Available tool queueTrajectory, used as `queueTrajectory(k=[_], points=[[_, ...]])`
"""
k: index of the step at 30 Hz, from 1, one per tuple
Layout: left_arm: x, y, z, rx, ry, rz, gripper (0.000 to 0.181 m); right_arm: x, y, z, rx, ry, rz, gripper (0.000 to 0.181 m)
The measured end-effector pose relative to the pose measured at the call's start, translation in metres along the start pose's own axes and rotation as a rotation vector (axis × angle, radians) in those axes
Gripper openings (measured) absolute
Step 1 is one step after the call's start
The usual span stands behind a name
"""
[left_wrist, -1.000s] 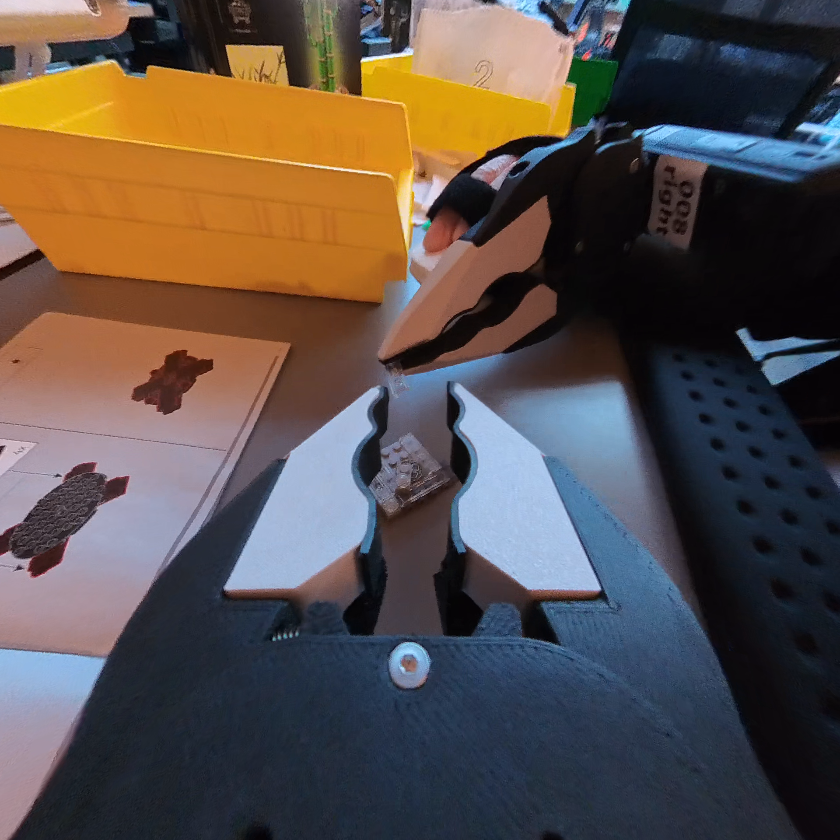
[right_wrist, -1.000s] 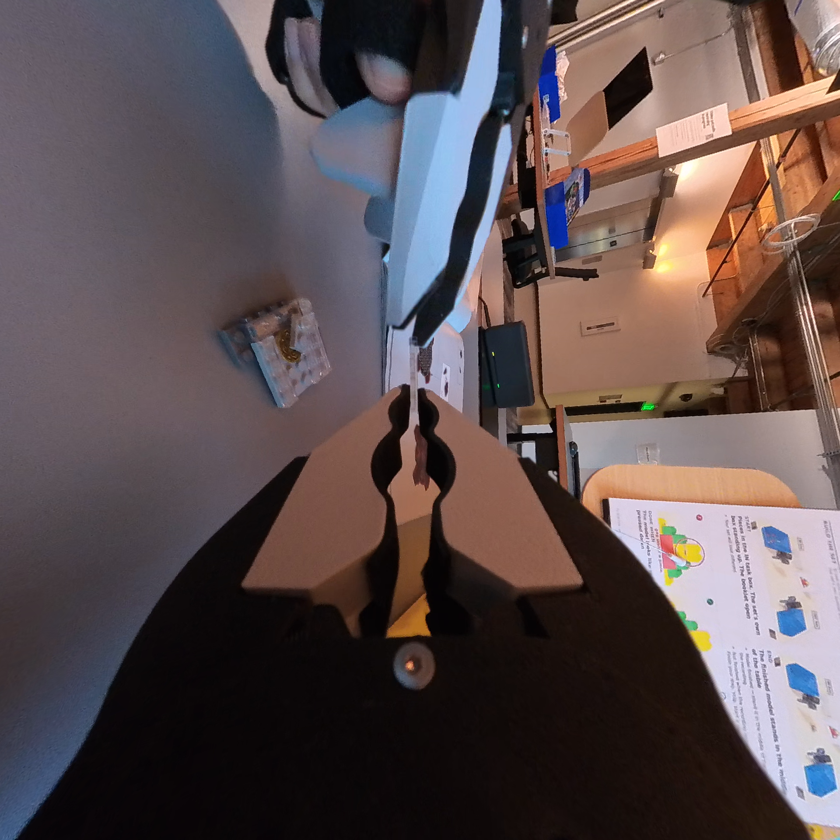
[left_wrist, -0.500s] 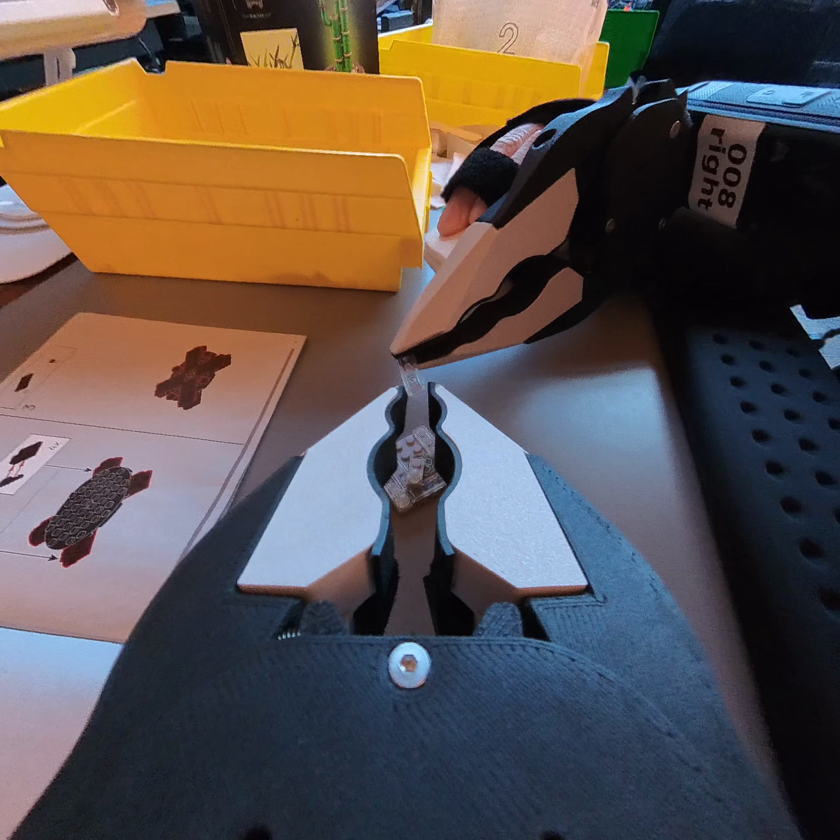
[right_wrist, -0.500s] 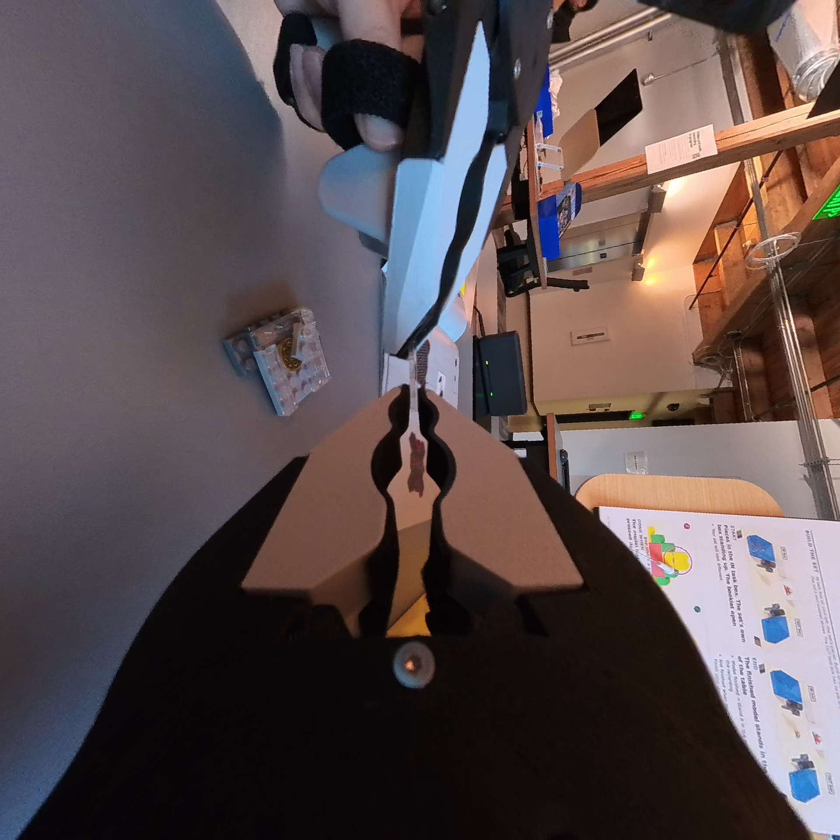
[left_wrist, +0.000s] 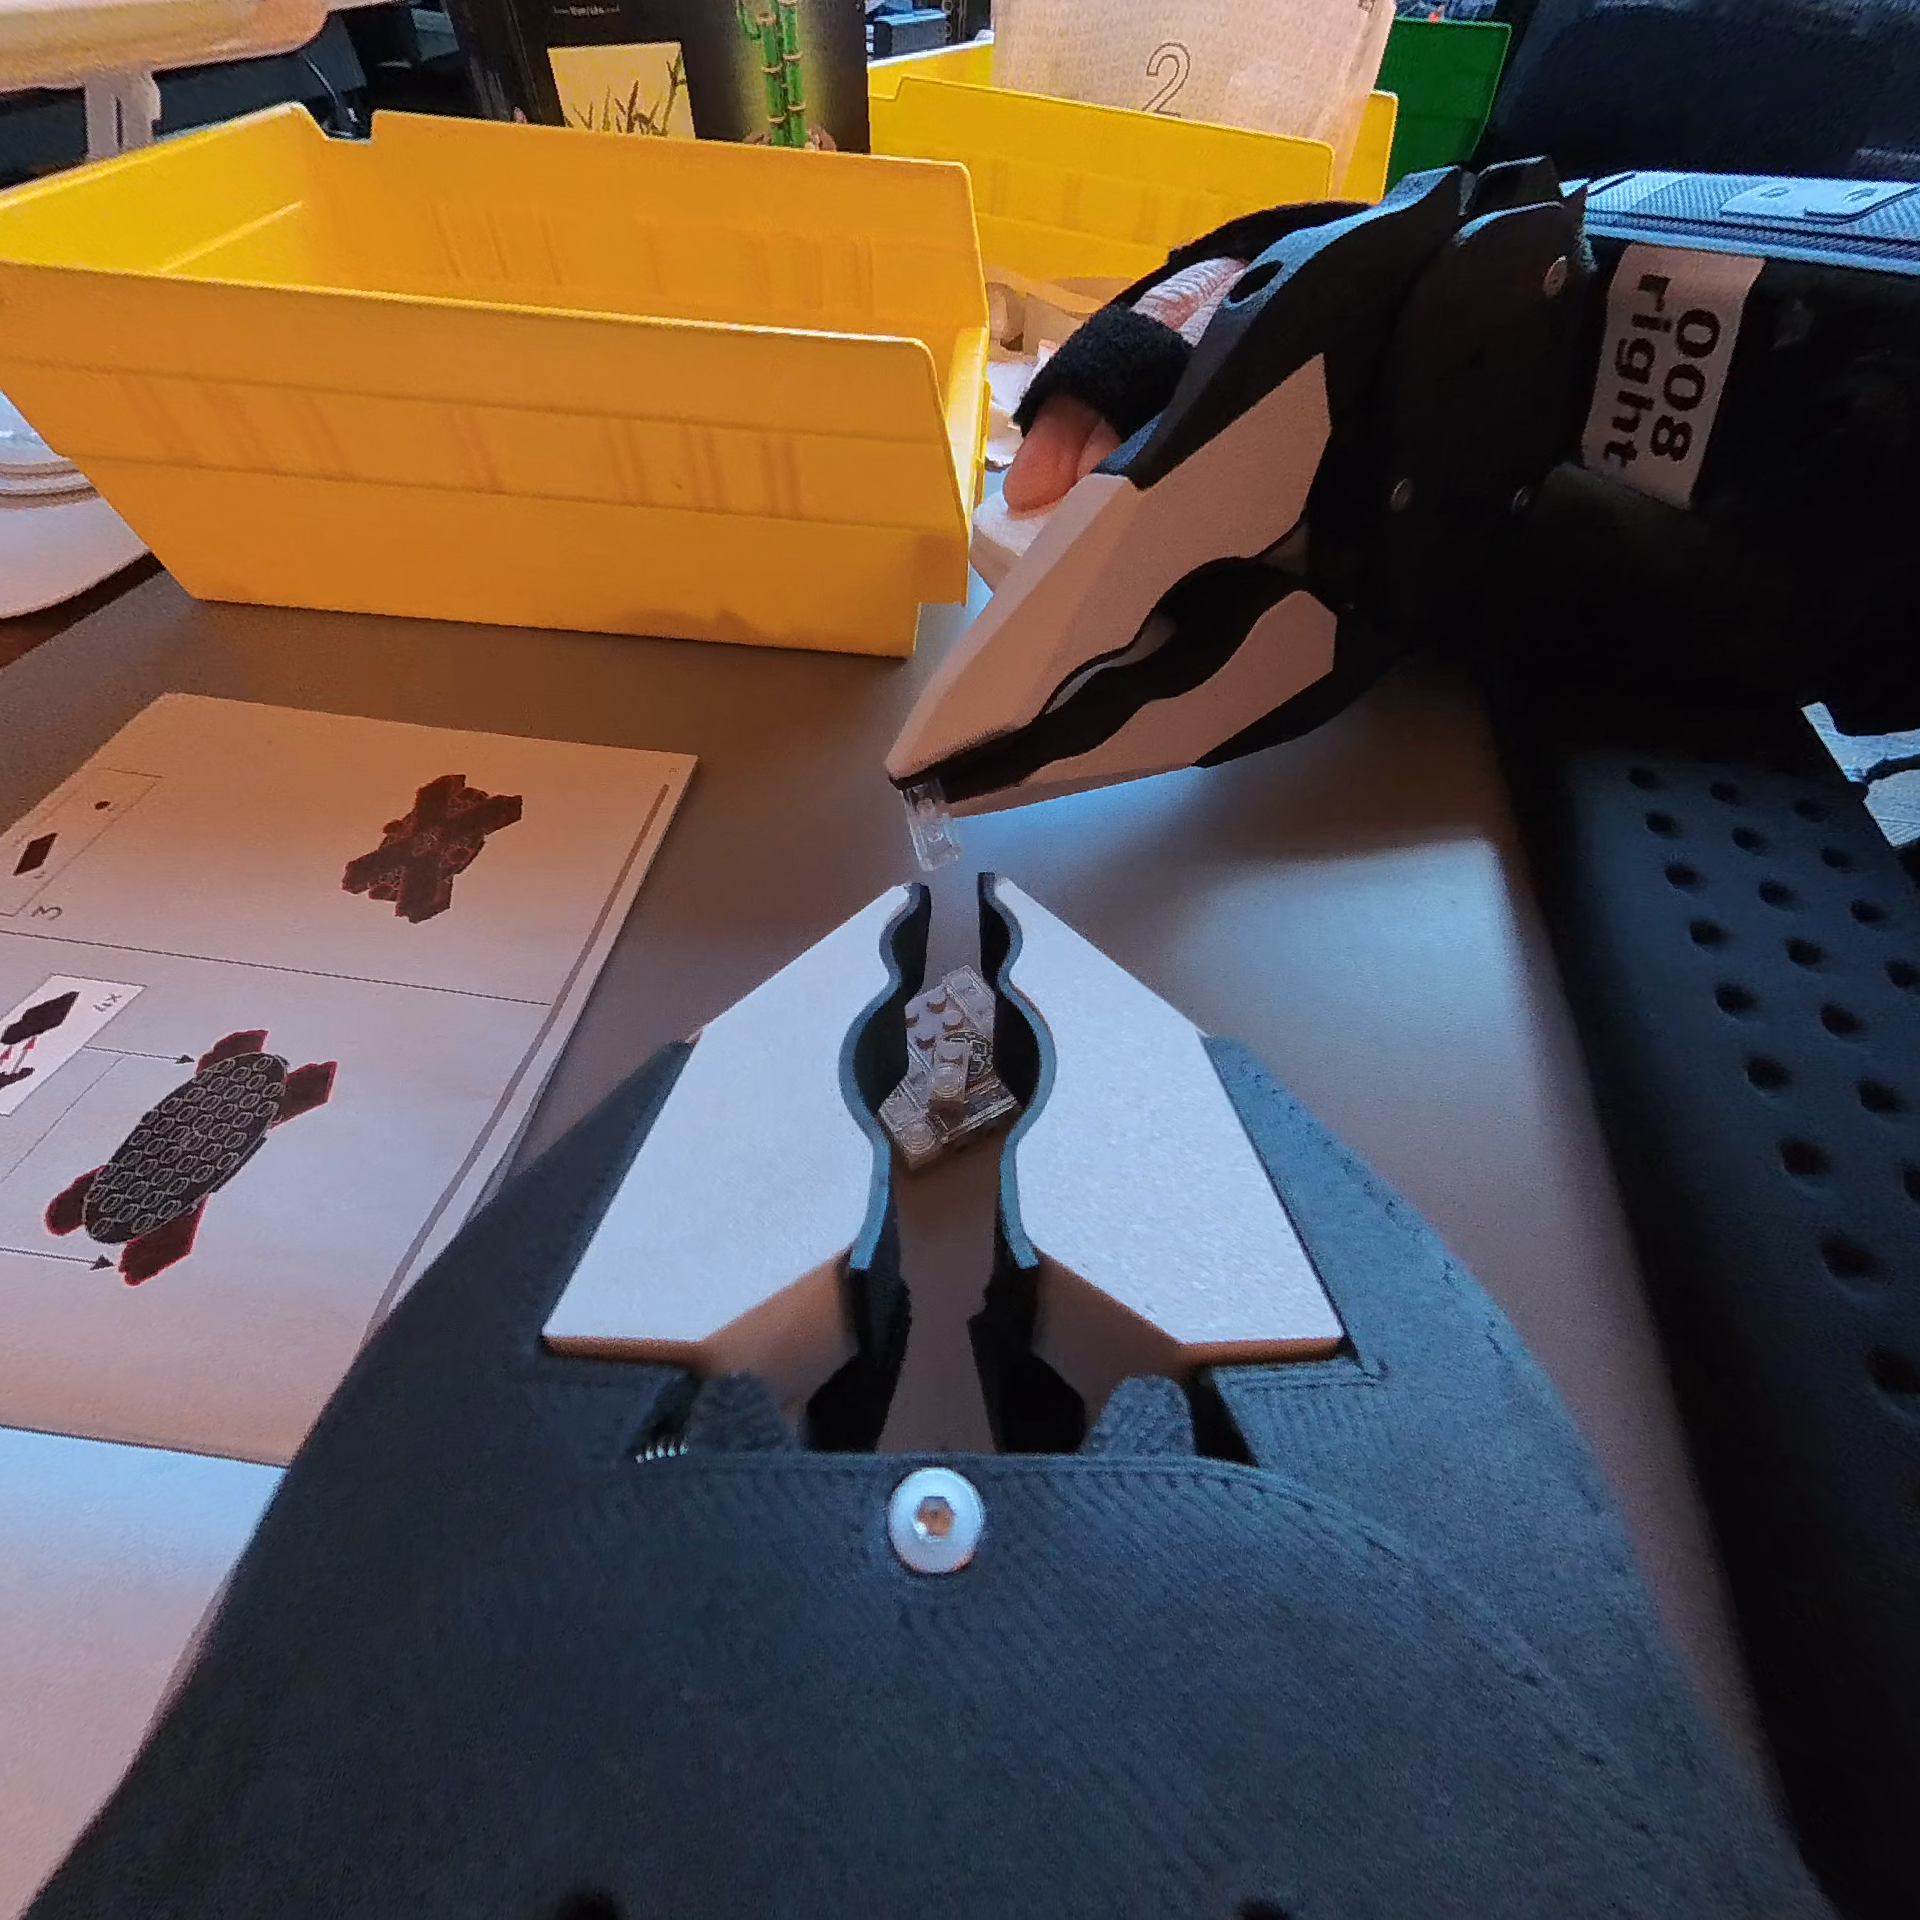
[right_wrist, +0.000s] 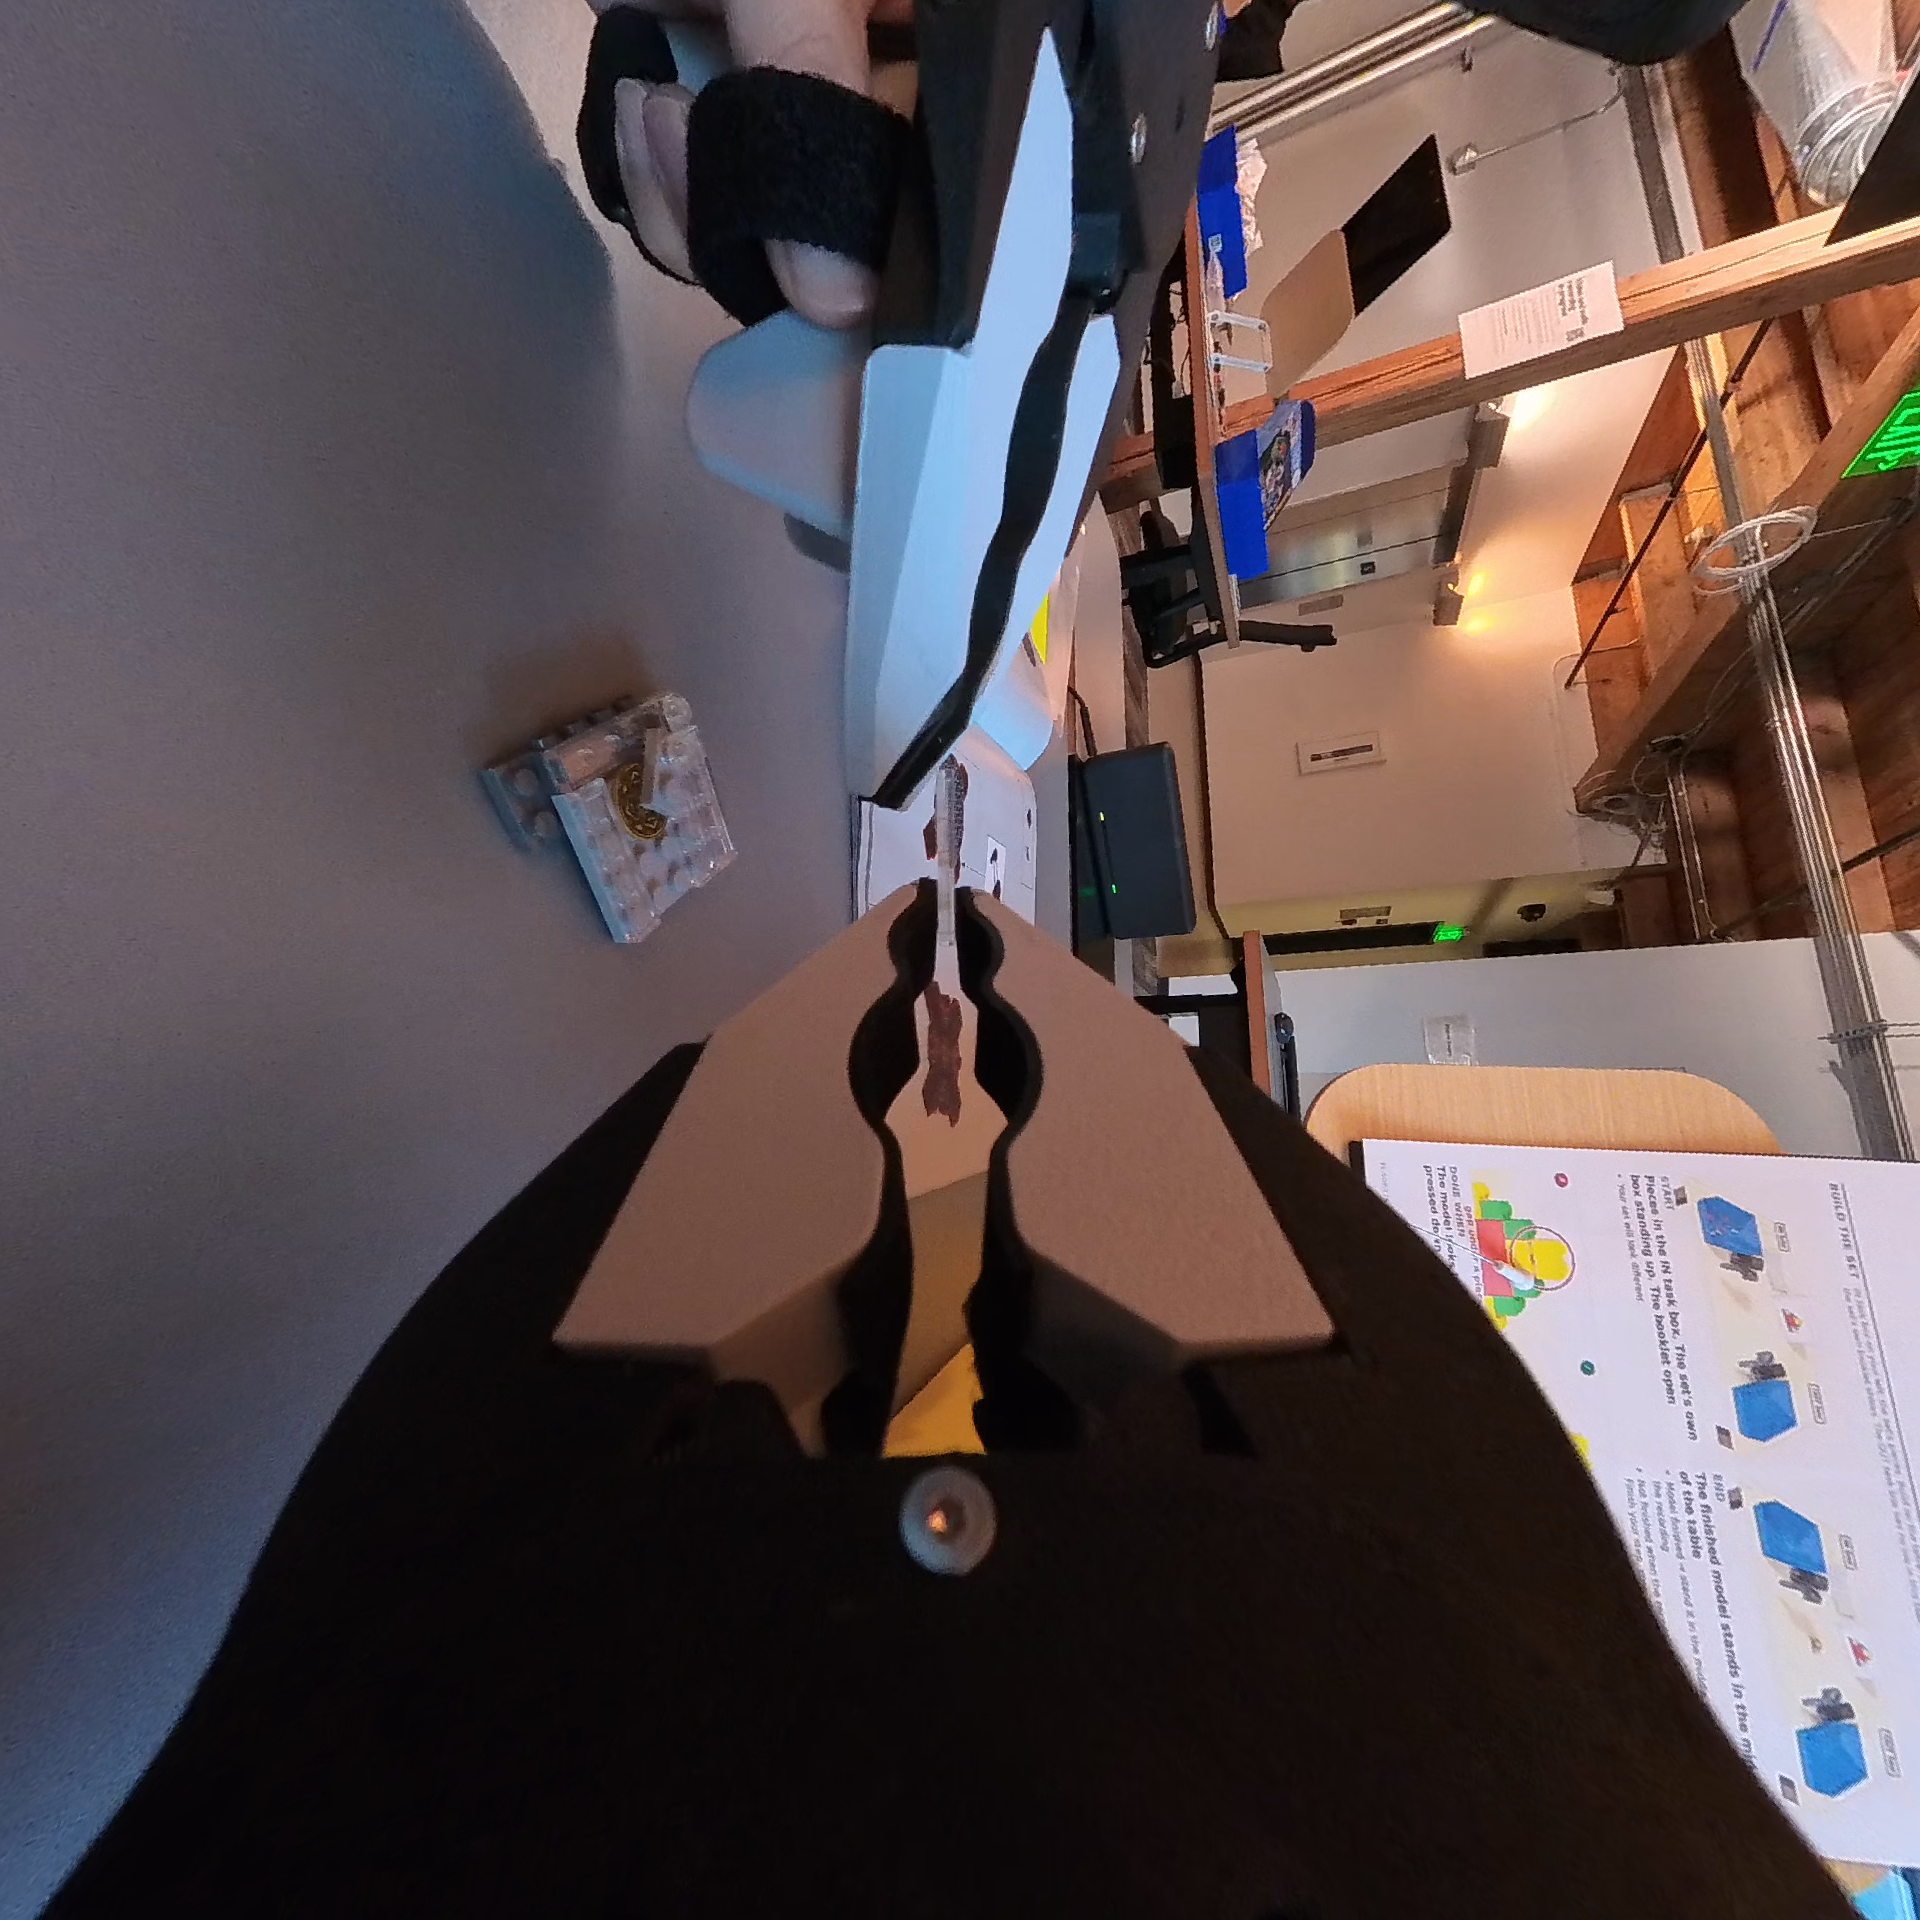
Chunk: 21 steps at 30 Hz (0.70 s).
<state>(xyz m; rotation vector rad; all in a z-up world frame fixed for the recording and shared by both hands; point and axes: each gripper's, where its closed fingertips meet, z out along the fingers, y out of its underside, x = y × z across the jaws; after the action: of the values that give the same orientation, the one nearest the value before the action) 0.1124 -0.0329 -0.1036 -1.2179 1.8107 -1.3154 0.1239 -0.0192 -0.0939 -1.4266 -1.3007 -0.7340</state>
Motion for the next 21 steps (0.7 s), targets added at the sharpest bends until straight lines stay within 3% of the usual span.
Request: queueTrajectory(k=[21], points=[[0.0033, -0.0066, -0.0043, 0.037, 0.063, -0.072, 0.005, -0.0001, -0.007, -0.0027, 0.041, 0.006, -0.013, 0.004]])
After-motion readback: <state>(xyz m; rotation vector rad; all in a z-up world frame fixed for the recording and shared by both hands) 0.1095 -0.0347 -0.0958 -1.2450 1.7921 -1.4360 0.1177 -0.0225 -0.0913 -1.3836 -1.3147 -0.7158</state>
